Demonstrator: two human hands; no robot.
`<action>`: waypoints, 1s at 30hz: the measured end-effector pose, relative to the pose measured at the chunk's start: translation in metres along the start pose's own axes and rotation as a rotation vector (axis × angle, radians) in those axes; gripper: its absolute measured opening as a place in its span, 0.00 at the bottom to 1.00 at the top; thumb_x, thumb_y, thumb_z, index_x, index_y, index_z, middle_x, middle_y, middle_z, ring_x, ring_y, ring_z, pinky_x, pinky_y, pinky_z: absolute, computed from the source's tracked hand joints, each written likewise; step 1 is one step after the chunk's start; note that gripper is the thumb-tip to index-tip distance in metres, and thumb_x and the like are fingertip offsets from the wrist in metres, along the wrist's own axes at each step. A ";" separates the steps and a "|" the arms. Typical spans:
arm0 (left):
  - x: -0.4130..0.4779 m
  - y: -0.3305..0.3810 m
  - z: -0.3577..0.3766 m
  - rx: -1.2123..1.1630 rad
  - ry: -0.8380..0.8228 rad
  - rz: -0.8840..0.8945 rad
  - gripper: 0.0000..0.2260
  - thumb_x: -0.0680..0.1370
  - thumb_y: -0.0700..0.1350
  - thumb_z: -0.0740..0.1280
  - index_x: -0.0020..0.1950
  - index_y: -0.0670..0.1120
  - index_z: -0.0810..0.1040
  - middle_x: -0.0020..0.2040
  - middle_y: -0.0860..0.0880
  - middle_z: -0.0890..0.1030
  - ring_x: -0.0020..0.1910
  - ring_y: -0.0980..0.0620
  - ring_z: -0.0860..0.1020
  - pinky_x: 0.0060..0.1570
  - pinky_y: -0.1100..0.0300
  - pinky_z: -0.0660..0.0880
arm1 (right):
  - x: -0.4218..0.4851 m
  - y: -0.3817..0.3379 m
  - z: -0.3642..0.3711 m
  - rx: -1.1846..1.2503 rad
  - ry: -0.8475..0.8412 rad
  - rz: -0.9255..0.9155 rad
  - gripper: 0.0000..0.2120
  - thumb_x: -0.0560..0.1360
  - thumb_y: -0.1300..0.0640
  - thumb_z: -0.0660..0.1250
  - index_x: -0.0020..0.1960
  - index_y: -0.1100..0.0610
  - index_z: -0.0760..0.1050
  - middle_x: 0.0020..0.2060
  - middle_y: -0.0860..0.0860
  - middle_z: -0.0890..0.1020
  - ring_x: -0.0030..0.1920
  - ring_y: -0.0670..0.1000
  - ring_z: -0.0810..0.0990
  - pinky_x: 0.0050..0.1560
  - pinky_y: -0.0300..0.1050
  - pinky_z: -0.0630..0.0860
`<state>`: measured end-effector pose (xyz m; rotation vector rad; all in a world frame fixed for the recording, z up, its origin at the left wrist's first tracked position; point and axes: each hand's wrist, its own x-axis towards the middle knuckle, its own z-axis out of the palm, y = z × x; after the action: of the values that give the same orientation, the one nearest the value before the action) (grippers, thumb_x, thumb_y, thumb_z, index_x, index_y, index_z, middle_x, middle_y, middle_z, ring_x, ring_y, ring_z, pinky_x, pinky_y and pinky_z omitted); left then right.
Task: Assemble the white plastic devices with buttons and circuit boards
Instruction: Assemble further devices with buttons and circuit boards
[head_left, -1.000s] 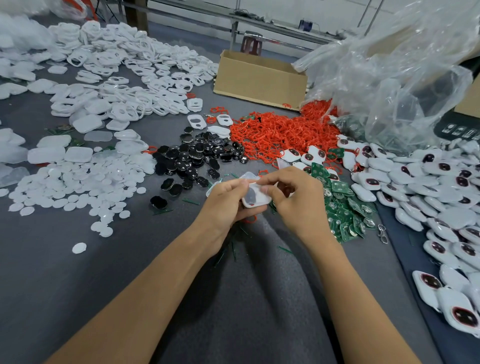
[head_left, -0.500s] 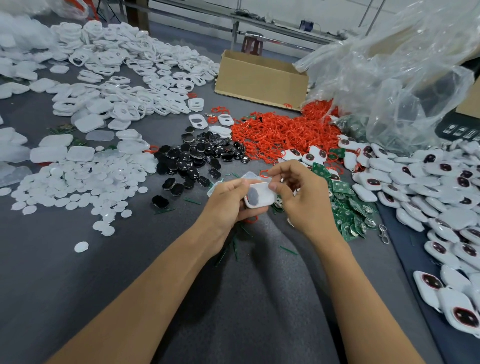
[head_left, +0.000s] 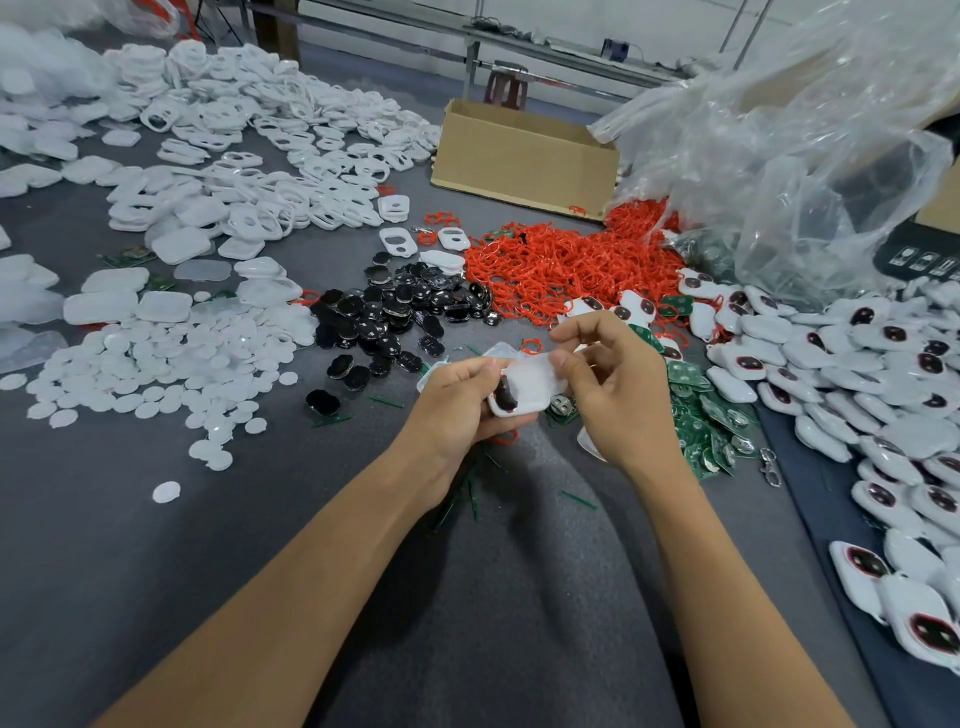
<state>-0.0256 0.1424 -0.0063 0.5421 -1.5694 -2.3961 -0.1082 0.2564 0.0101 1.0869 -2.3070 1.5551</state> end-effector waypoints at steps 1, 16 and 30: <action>0.000 0.000 0.000 0.000 0.004 -0.001 0.13 0.84 0.40 0.55 0.46 0.43 0.78 0.51 0.38 0.79 0.44 0.44 0.80 0.31 0.64 0.78 | 0.000 0.000 0.000 0.008 -0.006 0.007 0.13 0.72 0.70 0.67 0.45 0.52 0.75 0.38 0.42 0.79 0.34 0.50 0.75 0.36 0.39 0.72; 0.002 0.000 0.000 -0.104 0.032 -0.015 0.13 0.84 0.42 0.55 0.47 0.42 0.78 0.41 0.44 0.82 0.41 0.47 0.81 0.30 0.64 0.78 | -0.001 -0.003 0.012 0.152 -0.002 0.120 0.11 0.70 0.72 0.69 0.47 0.59 0.77 0.39 0.48 0.80 0.34 0.38 0.75 0.39 0.30 0.73; 0.004 -0.003 0.001 -0.064 0.038 -0.010 0.13 0.84 0.39 0.54 0.49 0.42 0.77 0.45 0.44 0.82 0.41 0.49 0.82 0.43 0.56 0.79 | -0.001 -0.003 0.017 0.181 0.061 0.184 0.11 0.70 0.72 0.69 0.45 0.58 0.77 0.39 0.50 0.81 0.35 0.43 0.76 0.40 0.33 0.74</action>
<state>-0.0297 0.1422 -0.0094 0.5801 -1.4730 -2.4193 -0.1011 0.2420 0.0044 0.8695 -2.3198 1.8681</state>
